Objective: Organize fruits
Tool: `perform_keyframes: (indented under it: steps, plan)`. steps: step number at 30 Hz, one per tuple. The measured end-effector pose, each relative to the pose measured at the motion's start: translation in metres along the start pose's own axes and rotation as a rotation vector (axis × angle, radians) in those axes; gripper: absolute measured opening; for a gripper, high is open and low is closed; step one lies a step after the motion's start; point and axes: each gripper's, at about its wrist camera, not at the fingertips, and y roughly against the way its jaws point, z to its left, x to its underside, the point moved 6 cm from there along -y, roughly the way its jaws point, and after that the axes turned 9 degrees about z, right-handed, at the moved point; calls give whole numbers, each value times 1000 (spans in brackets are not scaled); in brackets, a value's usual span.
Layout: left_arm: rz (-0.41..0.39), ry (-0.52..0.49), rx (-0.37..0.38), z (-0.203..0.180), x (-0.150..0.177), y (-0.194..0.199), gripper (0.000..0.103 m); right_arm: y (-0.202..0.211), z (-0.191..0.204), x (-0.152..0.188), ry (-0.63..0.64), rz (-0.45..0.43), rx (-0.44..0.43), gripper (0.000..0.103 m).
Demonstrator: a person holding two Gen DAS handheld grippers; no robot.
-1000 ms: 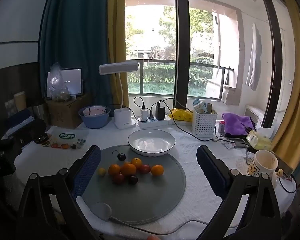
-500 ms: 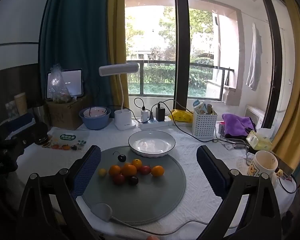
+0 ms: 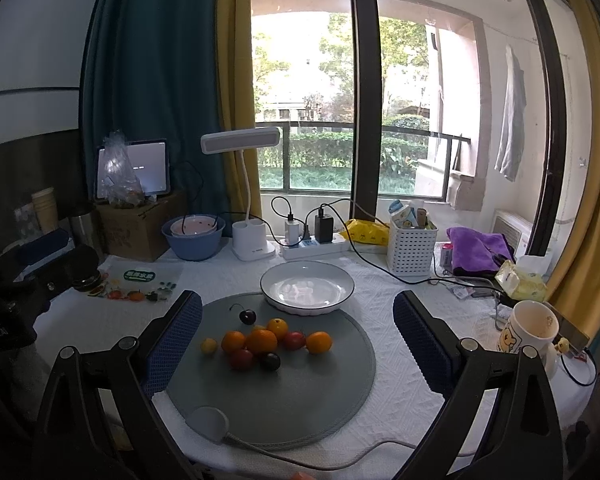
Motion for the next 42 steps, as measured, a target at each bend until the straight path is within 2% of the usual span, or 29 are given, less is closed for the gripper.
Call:
perform_keyframes:
  steps: [42]
  plan:
    - [-16, -2, 9, -3, 3, 4, 102, 2, 4, 2, 4, -1, -1, 99]
